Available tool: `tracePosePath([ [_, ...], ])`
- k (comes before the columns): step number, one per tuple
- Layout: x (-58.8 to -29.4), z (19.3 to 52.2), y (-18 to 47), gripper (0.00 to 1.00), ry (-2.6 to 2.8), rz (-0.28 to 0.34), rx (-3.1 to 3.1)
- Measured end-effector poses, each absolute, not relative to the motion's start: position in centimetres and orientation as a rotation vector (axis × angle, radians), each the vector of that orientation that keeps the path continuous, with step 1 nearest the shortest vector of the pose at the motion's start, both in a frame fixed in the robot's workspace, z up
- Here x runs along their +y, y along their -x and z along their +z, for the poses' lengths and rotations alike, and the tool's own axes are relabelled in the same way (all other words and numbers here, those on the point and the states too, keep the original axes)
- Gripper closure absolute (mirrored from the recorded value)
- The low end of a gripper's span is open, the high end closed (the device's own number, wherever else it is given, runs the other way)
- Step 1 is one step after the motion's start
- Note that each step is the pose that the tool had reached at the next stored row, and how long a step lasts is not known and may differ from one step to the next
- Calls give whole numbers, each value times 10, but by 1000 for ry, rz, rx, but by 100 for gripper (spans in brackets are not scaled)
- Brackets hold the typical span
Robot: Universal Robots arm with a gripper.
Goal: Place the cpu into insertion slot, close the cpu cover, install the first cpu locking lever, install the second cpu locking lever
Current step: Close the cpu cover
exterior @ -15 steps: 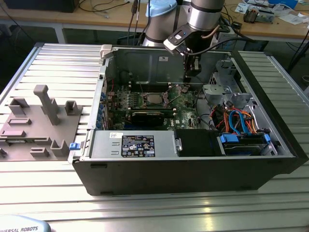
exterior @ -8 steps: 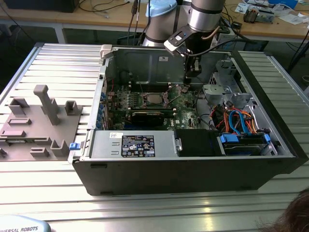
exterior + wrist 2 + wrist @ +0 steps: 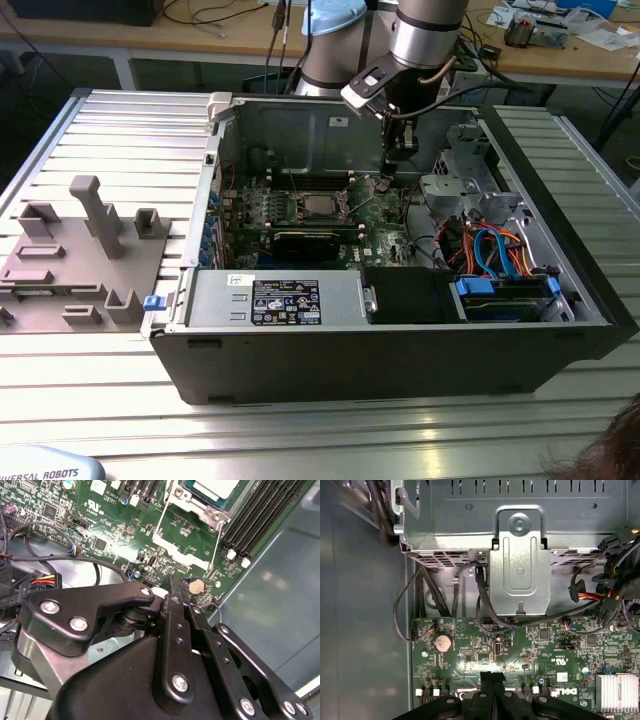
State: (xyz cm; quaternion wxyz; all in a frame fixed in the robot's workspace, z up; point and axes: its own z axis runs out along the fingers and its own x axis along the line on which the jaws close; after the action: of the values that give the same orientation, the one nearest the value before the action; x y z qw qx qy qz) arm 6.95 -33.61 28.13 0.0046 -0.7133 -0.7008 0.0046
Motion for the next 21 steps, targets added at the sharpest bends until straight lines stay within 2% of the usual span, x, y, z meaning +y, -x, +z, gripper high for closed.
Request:
tracePosePath([
  [21,-336,272,-75,89,2235,14,-2195],
])
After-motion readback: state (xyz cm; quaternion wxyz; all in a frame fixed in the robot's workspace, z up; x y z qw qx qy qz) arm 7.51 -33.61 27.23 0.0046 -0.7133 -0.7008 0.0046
